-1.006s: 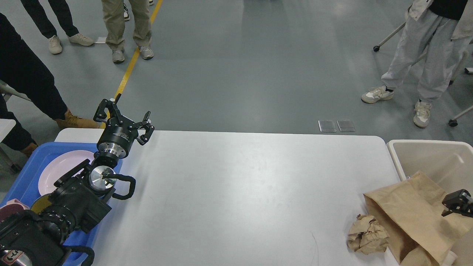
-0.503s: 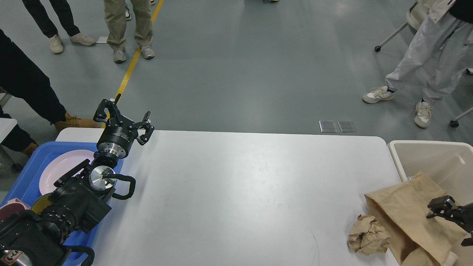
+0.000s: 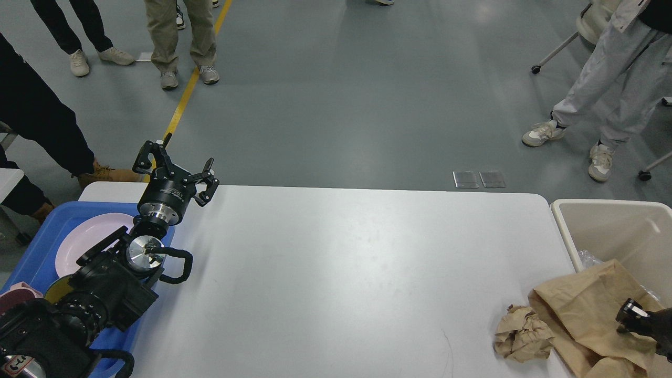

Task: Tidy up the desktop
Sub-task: 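Lower the right gripper onto the brown paper bag by the bin and grasp, then lift the brown bag with the right gripper and release it into the bin, then bring the right gripper back above the table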

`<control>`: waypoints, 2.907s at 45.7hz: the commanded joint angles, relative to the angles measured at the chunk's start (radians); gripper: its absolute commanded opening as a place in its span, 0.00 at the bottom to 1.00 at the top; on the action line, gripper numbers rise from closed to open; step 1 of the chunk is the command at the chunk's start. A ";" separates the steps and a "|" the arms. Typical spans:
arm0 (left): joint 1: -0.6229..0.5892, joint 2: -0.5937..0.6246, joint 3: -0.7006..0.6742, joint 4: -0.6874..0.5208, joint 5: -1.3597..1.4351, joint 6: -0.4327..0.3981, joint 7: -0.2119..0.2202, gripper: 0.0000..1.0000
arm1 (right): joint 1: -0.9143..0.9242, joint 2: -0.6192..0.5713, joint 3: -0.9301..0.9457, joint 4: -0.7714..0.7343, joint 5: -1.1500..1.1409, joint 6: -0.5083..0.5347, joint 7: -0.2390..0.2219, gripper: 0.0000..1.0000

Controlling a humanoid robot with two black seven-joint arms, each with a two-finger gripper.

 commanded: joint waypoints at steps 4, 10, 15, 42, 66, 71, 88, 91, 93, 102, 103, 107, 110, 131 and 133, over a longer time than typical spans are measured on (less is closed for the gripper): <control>0.000 0.000 0.000 0.000 0.000 0.000 0.000 0.97 | 0.019 -0.007 0.003 0.000 0.000 -0.008 0.000 0.00; 0.000 0.000 0.000 0.000 0.000 0.000 0.000 0.97 | 0.050 -0.027 0.004 0.003 0.000 -0.006 0.000 0.00; 0.000 0.000 0.000 0.000 0.000 0.000 0.000 0.97 | 0.124 -0.064 0.004 0.034 0.000 0.004 0.000 0.00; 0.000 0.000 0.000 0.000 0.000 0.000 0.000 0.97 | 0.736 -0.236 -0.077 0.176 -0.055 0.241 -0.001 0.00; 0.000 0.000 0.000 0.000 0.000 0.000 0.000 0.97 | 0.432 -0.208 -0.091 -0.041 -0.052 -0.208 -0.001 0.00; 0.000 0.000 0.000 0.000 0.000 0.000 0.000 0.97 | 0.270 -0.153 -0.063 -0.110 -0.051 -0.310 -0.001 0.00; 0.000 0.000 0.000 0.000 0.000 0.000 0.000 0.97 | -0.140 -0.029 0.156 -0.333 -0.029 -0.341 0.000 0.83; 0.000 0.000 0.000 0.000 0.000 0.000 0.000 0.97 | -0.186 -0.004 0.179 -0.376 -0.029 -0.341 0.000 1.00; 0.000 0.000 0.000 0.000 0.000 0.000 0.000 0.97 | -0.197 0.000 0.194 -0.380 -0.029 -0.339 0.000 1.00; 0.001 0.000 0.000 0.000 0.000 0.000 0.000 0.97 | -0.156 0.029 0.202 -0.373 -0.031 -0.330 0.002 1.00; 0.000 0.000 0.000 0.000 0.000 0.000 0.000 0.97 | -0.137 0.042 0.194 -0.371 -0.031 -0.328 0.002 1.00; 0.000 0.000 0.000 0.000 0.001 0.000 0.000 0.97 | -0.057 0.081 0.152 -0.370 -0.032 -0.322 0.000 1.00; 0.001 0.000 0.000 0.000 0.000 0.000 0.000 0.97 | 0.016 0.123 0.069 -0.341 -0.032 -0.321 0.000 1.00; 0.000 0.000 0.000 0.000 0.000 0.000 0.000 0.97 | 0.642 0.457 -0.257 0.196 -0.034 -0.040 0.002 1.00; 0.000 0.000 0.000 0.000 0.000 0.000 0.000 0.97 | 0.670 0.473 -0.255 0.218 -0.032 0.035 0.002 1.00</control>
